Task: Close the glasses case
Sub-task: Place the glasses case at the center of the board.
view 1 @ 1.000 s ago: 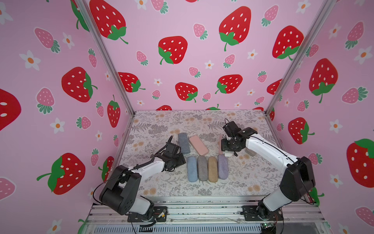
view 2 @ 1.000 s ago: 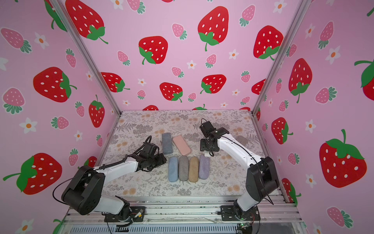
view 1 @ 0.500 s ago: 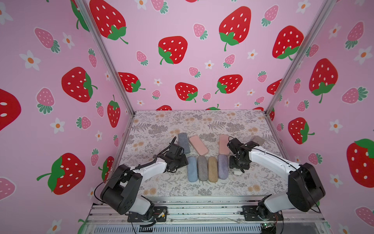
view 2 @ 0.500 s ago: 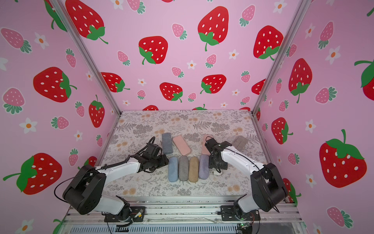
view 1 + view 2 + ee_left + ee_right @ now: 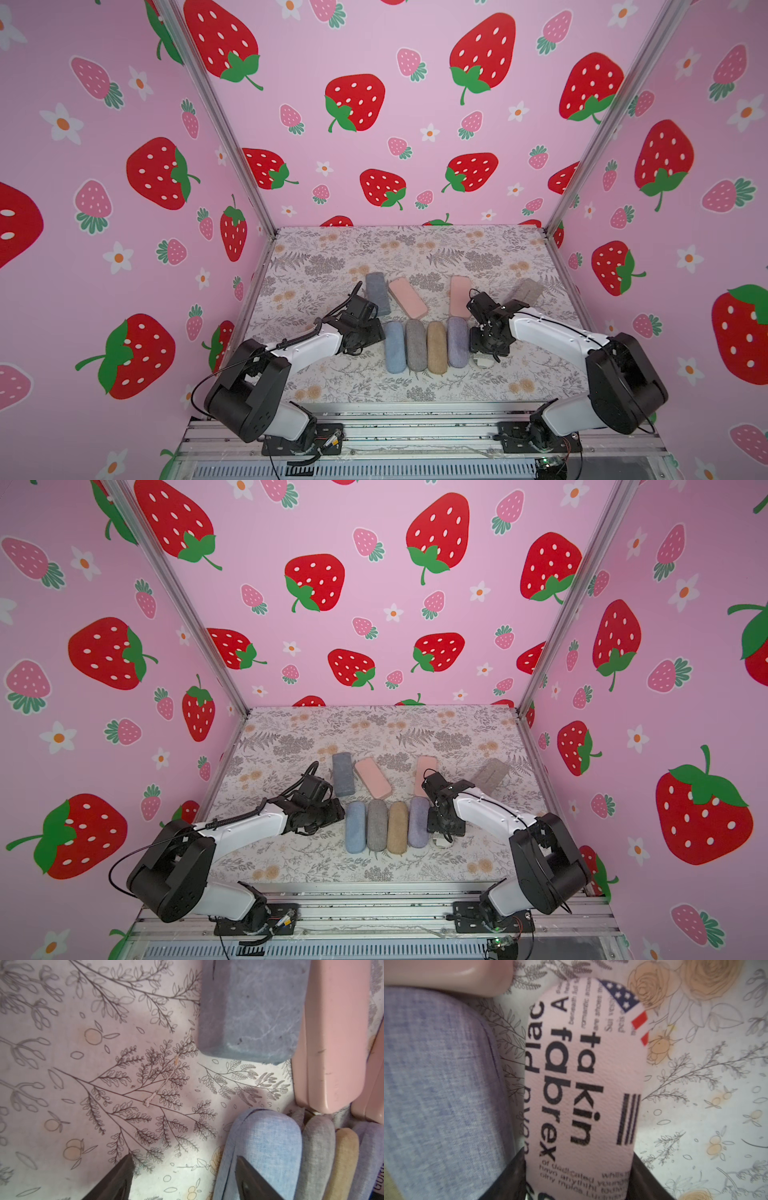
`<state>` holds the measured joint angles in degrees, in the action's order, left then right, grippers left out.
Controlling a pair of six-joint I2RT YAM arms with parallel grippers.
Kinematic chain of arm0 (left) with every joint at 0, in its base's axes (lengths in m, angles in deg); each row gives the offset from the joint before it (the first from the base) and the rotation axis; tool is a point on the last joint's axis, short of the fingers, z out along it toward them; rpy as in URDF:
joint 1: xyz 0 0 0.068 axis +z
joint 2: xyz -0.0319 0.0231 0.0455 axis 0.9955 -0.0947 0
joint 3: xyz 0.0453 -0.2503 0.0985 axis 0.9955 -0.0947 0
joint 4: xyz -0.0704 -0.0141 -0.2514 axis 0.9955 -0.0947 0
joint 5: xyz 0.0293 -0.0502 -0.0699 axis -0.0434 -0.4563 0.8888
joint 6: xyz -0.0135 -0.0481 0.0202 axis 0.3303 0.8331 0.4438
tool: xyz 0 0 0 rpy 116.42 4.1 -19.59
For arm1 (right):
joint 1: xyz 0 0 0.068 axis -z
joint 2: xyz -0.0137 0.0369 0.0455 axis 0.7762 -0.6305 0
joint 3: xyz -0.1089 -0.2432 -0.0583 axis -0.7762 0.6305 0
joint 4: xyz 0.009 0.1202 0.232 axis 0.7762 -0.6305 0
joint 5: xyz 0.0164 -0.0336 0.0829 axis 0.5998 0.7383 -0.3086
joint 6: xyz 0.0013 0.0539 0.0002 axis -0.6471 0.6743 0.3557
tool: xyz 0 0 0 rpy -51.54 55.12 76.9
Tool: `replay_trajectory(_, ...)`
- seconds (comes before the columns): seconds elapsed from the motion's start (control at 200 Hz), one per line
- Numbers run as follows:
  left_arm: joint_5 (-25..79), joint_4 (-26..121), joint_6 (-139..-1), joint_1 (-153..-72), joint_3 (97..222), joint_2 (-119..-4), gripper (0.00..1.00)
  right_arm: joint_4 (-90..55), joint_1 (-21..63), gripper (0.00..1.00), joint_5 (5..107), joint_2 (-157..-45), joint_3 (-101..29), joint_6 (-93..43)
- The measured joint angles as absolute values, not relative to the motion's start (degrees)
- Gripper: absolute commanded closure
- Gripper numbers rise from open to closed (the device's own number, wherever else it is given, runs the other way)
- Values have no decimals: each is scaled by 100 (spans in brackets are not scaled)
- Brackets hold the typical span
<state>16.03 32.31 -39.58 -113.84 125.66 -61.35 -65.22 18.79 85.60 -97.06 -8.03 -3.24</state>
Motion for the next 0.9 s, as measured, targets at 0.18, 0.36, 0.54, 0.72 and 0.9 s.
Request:
replay_trajectory(0.18, 1593, 3126, -3945, -11391, 12597, -6135, 22, -6375, 1877, 40, 8486, -9725, -755, -302)
replay_trajectory(0.36, 1588, 3013, -3945, -11411, 12634, -6135, 23, -6299, 1877, 34, 8473, -9775, -755, -283)
replay_trajectory(0.54, 1547, 2971, -3945, -11411, 12647, -6137, 22, -6303, 1877, 27, 8475, -9837, -755, -283)
replay_trajectory(0.72, 1531, 2962, -3942, -11411, 12652, -6137, 22, -6369, 1877, 25, 8488, -9837, -755, -278)
replay_trajectory(0.9, 1529, 2932, -3942, -11411, 12682, -6137, 23, -6629, 1877, 23, 8528, -9679, -807, -280)
